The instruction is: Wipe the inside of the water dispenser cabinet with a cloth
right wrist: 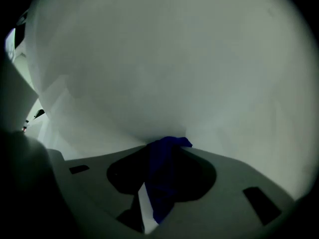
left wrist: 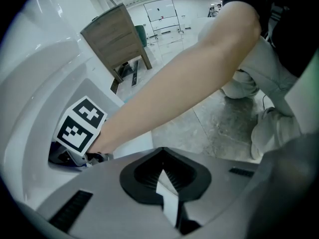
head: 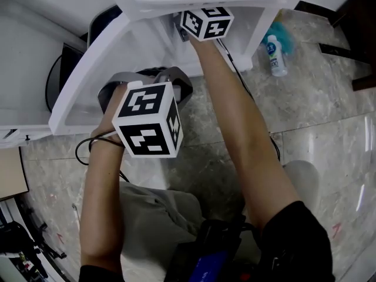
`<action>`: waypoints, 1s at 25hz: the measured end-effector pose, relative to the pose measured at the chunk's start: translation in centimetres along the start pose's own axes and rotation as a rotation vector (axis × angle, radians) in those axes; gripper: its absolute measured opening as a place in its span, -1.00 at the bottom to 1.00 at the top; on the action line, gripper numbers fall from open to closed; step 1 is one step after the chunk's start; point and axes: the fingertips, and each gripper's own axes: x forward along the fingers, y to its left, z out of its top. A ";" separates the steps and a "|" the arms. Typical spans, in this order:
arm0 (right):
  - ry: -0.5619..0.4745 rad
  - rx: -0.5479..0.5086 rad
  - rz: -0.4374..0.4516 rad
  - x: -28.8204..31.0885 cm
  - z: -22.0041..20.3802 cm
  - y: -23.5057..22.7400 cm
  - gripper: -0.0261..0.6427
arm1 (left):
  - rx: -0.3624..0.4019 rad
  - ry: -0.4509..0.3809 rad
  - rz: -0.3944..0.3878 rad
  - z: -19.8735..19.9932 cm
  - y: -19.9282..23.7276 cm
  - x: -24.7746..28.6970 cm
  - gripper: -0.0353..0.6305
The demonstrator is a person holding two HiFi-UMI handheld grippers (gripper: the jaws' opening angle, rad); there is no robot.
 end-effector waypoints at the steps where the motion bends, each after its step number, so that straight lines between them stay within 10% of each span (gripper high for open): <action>1: -0.014 0.017 -0.004 -0.2 0.0 0.1 -0.58 | -0.005 0.008 -0.003 -0.4 -0.1 0.0 -0.88; 25: -0.094 -0.016 0.051 -4.3 0.9 3.3 -0.59 | -0.058 0.003 -0.098 -1.4 -0.3 2.1 -0.88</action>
